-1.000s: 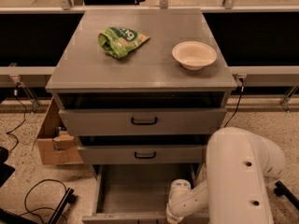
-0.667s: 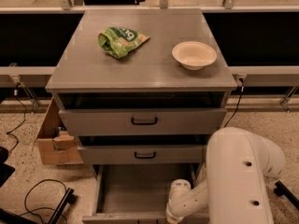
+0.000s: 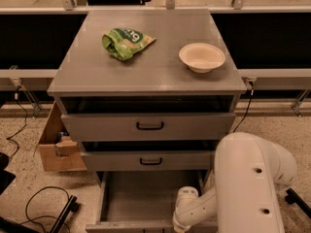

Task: Open bottom drawer

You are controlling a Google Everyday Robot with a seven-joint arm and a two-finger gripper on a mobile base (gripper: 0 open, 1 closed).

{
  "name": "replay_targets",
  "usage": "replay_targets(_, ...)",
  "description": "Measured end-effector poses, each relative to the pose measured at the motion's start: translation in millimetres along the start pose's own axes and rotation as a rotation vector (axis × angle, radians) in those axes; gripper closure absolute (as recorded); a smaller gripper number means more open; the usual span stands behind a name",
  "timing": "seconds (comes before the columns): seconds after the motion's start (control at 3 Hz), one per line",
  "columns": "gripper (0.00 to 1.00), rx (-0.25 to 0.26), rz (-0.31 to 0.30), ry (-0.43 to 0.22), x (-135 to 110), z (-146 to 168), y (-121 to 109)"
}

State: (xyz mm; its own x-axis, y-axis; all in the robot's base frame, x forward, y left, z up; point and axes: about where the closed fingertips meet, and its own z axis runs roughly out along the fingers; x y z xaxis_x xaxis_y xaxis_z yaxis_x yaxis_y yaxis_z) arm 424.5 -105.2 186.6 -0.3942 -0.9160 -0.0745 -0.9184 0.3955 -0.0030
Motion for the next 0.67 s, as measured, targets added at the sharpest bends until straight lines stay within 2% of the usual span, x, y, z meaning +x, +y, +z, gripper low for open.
replay_targets(0.33,1.0,0.0,0.0,0.0,0.0,0.0,0.0)
replay_targets(0.67,0.84,0.0,0.0,0.0,0.0,0.0,0.0)
